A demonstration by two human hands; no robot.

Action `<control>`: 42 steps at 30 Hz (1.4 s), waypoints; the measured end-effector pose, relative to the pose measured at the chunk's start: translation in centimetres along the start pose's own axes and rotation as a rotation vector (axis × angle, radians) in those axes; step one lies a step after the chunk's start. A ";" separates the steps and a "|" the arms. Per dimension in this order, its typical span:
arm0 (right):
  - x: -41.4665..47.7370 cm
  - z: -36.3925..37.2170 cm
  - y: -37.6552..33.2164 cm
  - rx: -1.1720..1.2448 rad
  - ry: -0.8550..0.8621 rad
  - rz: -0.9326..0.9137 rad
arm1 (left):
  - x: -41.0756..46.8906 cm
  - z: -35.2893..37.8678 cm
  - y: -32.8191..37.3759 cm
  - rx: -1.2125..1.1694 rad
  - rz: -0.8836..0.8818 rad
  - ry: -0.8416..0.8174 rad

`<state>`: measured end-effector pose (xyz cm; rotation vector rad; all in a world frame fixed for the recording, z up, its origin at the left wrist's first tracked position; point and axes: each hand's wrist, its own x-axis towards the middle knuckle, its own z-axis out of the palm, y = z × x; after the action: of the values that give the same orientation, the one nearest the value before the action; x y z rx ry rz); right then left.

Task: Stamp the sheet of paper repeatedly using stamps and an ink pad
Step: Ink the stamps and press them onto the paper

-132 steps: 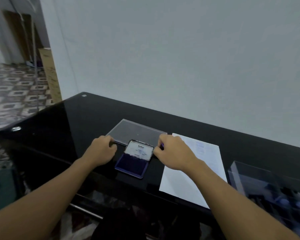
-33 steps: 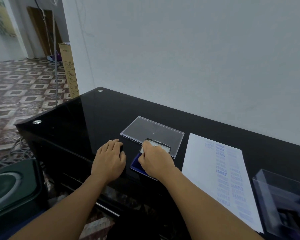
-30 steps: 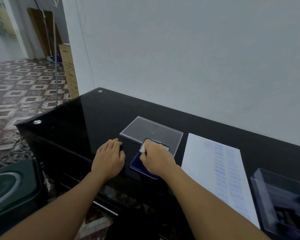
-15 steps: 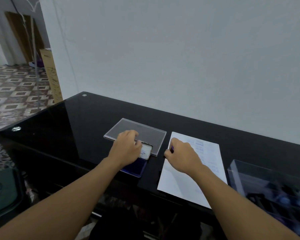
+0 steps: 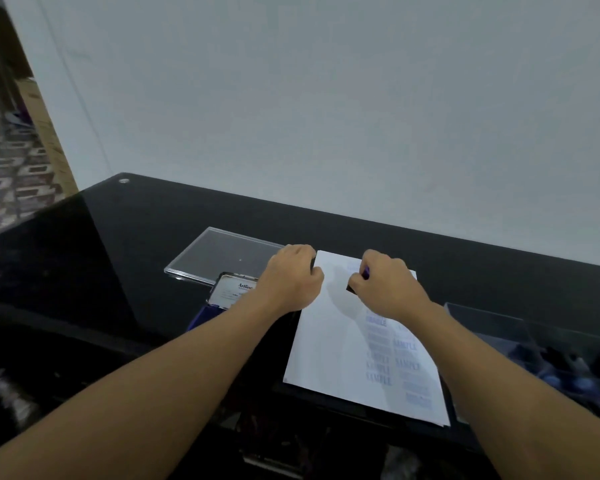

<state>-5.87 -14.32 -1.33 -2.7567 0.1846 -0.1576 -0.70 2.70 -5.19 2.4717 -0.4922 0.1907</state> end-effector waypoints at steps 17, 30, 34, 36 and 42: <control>7.0 0.3 2.0 -0.036 -0.085 -0.041 | 5.9 5.3 -2.7 0.124 -0.023 -0.066; 8.9 2.1 2.6 -0.069 -0.108 -0.039 | 4.9 7.0 -2.8 0.268 0.019 0.001; 9.2 2.5 3.0 -0.085 -0.117 -0.038 | 4.8 7.2 -2.8 0.308 0.015 -0.038; 9.2 2.6 3.1 -0.096 -0.120 -0.039 | 4.7 7.2 -2.8 0.321 0.009 -0.055; 9.1 2.9 3.2 -0.108 -0.116 -0.048 | 4.6 7.1 -2.6 0.323 0.002 -0.092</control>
<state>3.19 -17.57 -4.41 -2.8689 0.0984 0.0006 4.72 -0.90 -11.19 2.8053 -0.5381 0.1690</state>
